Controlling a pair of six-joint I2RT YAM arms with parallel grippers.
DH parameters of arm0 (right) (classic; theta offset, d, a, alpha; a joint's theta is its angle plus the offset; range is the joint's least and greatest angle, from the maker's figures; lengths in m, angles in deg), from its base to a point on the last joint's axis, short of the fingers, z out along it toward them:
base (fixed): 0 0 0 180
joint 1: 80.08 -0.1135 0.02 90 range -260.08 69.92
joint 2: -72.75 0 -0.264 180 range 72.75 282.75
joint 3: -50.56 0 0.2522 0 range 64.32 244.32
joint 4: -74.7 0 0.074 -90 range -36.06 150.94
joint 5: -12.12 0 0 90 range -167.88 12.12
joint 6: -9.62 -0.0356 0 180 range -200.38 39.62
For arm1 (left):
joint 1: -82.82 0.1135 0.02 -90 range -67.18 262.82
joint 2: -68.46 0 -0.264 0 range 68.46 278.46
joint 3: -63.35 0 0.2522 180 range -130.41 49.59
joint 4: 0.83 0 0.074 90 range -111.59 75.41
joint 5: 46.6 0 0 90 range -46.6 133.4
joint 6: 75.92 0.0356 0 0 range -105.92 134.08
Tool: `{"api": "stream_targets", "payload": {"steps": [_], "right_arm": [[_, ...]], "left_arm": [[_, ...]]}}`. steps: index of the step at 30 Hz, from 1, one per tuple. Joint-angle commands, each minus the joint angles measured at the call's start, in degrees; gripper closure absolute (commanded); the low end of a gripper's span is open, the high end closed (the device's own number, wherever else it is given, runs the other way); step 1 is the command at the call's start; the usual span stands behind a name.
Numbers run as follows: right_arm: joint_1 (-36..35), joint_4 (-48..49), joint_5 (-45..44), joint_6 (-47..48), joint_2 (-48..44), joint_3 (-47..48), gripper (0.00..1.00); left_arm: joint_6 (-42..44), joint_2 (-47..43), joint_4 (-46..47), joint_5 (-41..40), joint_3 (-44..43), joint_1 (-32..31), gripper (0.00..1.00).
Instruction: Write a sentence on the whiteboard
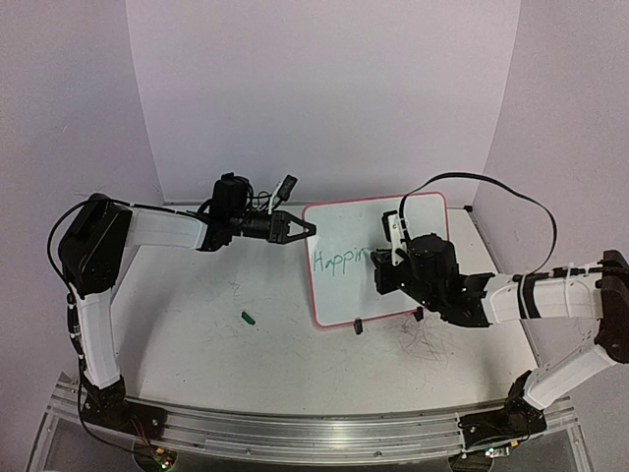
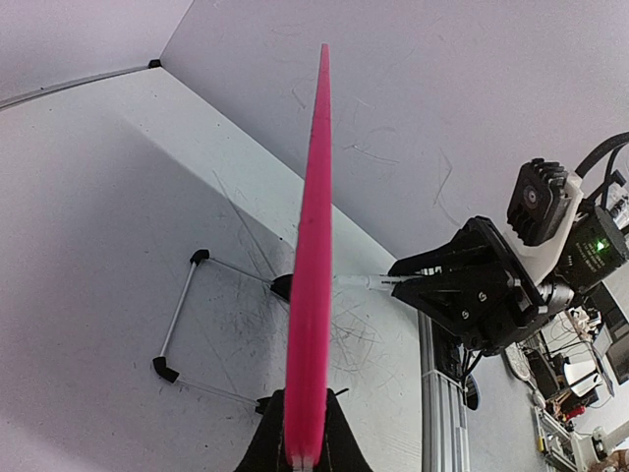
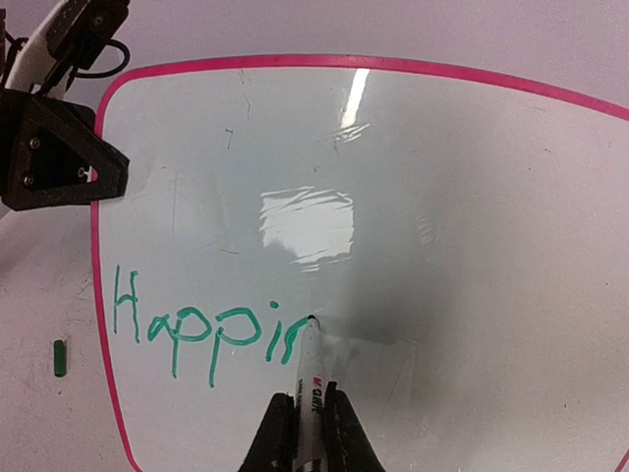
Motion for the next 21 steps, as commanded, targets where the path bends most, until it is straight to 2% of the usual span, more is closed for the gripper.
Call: {"api": "stream_targets", "payload": {"steps": [1,21], "right_arm": [[0.2,-0.9,-3.3,-0.7,-0.8,1.0,1.00],[0.0,-4.7,1.7,-3.3,-3.5,-2.6,1.00]], "left_arm": [[1.3,-0.5,-1.5,0.0,0.2,-2.0,1.00],[1.2,-0.5,-1.5,0.1,0.1,-2.0,1.00]]}}
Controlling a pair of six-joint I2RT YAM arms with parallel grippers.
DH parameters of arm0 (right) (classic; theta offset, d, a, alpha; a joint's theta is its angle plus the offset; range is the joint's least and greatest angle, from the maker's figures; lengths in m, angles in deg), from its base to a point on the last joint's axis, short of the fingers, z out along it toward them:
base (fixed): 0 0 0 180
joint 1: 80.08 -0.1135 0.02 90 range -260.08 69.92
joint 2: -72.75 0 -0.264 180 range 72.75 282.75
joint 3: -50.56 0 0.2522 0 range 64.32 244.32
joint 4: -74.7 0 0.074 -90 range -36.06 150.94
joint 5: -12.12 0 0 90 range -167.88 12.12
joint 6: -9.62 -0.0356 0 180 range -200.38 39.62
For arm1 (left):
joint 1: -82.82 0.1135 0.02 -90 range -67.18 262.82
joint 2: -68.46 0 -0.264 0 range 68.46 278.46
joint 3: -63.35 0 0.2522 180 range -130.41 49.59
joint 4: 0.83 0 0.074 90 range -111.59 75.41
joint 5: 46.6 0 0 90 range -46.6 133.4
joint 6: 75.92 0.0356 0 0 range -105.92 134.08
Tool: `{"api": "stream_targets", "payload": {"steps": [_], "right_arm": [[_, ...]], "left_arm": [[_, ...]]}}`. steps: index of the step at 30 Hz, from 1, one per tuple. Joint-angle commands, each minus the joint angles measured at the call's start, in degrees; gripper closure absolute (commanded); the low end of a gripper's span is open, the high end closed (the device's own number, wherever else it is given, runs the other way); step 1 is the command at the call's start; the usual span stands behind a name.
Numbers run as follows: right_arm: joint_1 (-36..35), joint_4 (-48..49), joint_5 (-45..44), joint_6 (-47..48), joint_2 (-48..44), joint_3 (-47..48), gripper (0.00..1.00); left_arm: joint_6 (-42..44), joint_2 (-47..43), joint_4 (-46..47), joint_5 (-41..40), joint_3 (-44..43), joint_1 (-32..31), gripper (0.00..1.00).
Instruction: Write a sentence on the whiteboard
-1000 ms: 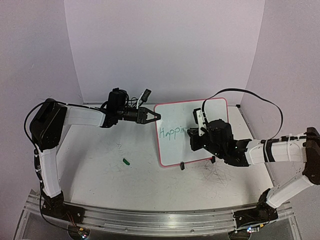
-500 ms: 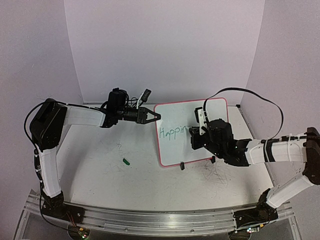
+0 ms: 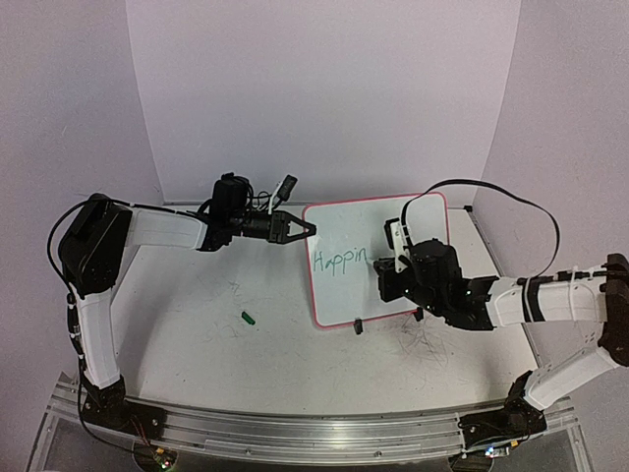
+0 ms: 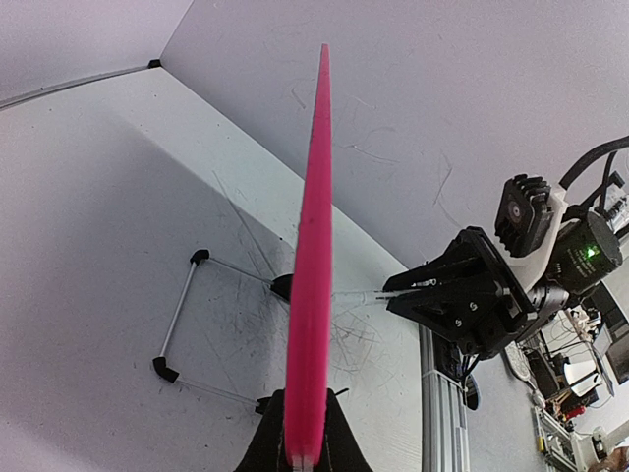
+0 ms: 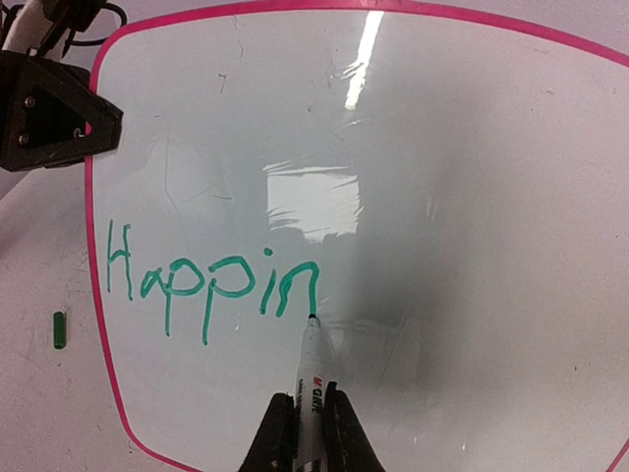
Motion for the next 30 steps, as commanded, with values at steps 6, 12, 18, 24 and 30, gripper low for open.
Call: {"api": "stream_targets", "payload": {"steps": [6,12,18,24,30], "right_arm": [[0.2,1.2,0.4,-1.0,-3.4,0.8,1.00],[1.9,2.5,1.5,-1.3,-2.9,0.9,1.00],[1.9,2.8,2.1,-0.9,-1.8,1.5,1.00],[1.9,3.1,2.5,-0.3,-1.0,1.7,1.00],[1.9,3.0,1.4,-0.8,-0.7,1.1,1.00]], "left_arm": [[1.1,-0.1,-1.5,0.2,0.0,-2.1,1.00],[1.3,-0.7,-1.5,-0.1,0.2,-2.1,1.00],[1.3,-0.7,-1.5,-0.1,0.2,-2.1,1.00],[1.2,-0.3,-1.5,0.0,0.0,-2.1,1.00],[1.1,-0.2,-1.5,0.1,-0.2,-2.1,1.00]]}}
